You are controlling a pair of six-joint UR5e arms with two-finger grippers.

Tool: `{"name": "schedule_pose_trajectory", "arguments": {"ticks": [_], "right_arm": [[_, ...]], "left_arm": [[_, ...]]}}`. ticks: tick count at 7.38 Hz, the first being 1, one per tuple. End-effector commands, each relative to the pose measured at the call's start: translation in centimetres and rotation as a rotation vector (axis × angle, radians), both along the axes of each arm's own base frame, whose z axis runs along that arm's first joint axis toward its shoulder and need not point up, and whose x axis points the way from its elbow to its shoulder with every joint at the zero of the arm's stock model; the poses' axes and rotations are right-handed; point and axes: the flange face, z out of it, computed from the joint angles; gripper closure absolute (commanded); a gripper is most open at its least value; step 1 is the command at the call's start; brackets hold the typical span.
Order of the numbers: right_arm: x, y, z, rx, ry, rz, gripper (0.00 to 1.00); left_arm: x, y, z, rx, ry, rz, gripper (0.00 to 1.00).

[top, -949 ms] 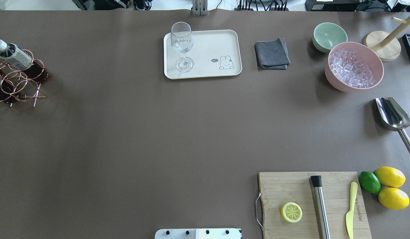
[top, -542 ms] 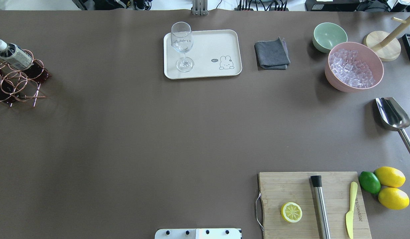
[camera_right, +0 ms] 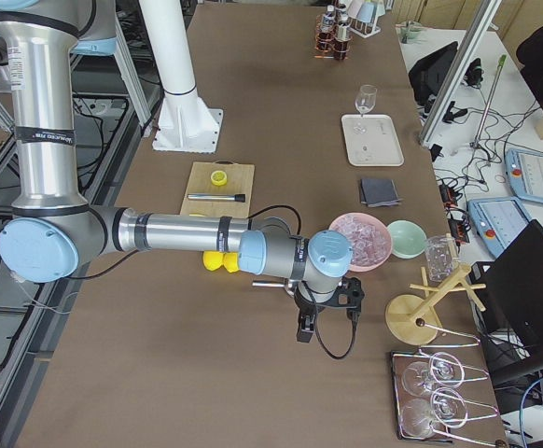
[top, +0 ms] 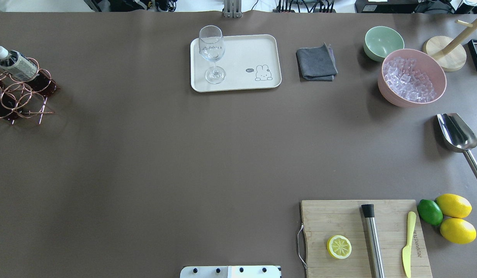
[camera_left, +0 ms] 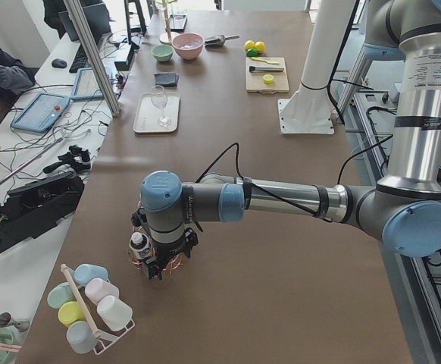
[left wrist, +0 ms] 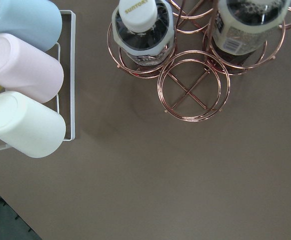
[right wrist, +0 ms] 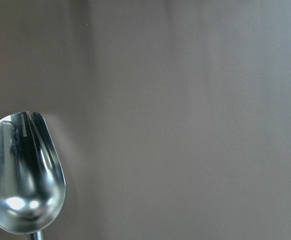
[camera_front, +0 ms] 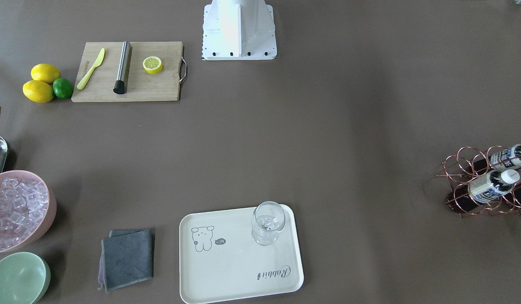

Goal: Take tea from basket to plate

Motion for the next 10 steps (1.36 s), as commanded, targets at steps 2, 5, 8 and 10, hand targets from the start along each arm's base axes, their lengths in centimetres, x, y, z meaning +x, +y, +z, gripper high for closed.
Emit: {"name": "schedule_pose_trajectory", "arguments": {"ticks": [2, 5, 8, 10], "right_arm": [[0.0, 0.1, 0.2, -0.003, 0.001, 0.0, 0.0], [0.0, 0.1, 0.2, -0.003, 0.001, 0.0, 0.0], [0.0, 0.1, 0.2, -0.003, 0.003, 0.0, 0.0], [0.0, 0.1, 0.2, -0.003, 0.004, 0.0, 0.0]], "left_arm": [[-1.7, -2.2, -3.8, 0.235, -0.003, 0.196, 0.02], [1.4, -4.1, -6.6, 0.313, 0.068, 0.266, 0.02], [6.2, -5.9, -10.4, 0.428, 0.077, 0.398, 0.02], [5.7, -6.1, -10.7, 0.446, 0.067, 0.4, 0.02]]}}
